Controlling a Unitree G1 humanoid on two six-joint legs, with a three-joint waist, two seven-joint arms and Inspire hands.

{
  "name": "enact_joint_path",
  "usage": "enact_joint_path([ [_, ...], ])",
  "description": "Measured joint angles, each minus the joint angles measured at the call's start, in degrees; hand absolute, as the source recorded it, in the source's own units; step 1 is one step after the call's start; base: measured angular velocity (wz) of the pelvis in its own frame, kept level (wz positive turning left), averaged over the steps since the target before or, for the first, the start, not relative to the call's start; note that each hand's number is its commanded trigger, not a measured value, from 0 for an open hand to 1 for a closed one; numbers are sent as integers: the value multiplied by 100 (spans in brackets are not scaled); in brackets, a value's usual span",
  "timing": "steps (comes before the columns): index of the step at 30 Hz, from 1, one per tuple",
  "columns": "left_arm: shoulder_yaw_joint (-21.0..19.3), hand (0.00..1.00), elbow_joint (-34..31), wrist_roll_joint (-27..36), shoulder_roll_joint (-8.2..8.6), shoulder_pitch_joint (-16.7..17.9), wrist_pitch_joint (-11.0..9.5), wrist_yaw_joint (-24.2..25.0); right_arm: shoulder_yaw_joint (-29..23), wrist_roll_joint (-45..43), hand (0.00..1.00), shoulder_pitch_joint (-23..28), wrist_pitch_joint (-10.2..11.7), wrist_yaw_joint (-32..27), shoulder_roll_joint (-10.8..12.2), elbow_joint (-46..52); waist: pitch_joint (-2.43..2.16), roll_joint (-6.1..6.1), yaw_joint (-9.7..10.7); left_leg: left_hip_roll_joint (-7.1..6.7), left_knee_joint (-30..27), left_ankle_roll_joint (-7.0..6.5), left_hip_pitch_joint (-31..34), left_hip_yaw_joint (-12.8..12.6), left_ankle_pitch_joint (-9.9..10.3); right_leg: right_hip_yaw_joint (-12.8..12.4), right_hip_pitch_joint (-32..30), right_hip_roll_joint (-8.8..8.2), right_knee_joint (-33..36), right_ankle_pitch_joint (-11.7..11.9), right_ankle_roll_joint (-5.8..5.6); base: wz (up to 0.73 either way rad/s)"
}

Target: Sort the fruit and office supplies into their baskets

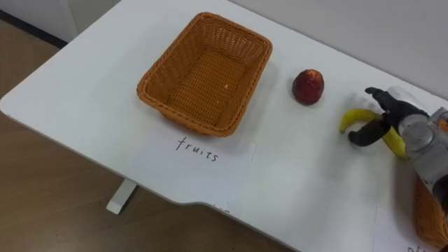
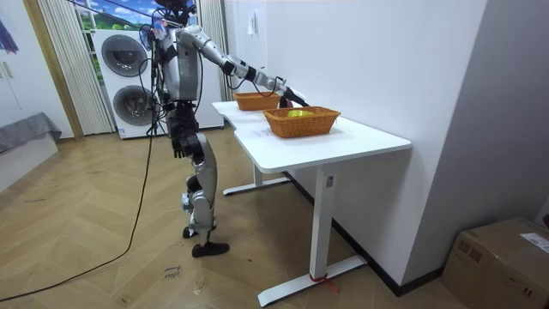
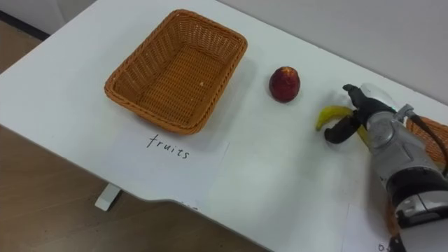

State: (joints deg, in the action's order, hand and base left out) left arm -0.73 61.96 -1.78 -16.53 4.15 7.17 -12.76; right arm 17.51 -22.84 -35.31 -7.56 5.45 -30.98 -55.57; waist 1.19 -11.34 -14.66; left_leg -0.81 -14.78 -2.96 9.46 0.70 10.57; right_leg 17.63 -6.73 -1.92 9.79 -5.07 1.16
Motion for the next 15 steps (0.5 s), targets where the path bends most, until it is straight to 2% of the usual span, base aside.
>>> enact_joint_path([
  [9,-17,0,-5,0,-3,-124,-4,117,397,8,0,-10,-2,622,-30,-82,7,-2,-16,3,-63,1,55,6,-1,22,-10,2,-1,22,10,0],
  [15,-15,0,-4,5,-4,-234,-12,144,432,5,0,-27,-17,767,-79,-215,13,5,-152,4,-66,2,76,9,-2,20,-29,3,-1,41,21,0],
])
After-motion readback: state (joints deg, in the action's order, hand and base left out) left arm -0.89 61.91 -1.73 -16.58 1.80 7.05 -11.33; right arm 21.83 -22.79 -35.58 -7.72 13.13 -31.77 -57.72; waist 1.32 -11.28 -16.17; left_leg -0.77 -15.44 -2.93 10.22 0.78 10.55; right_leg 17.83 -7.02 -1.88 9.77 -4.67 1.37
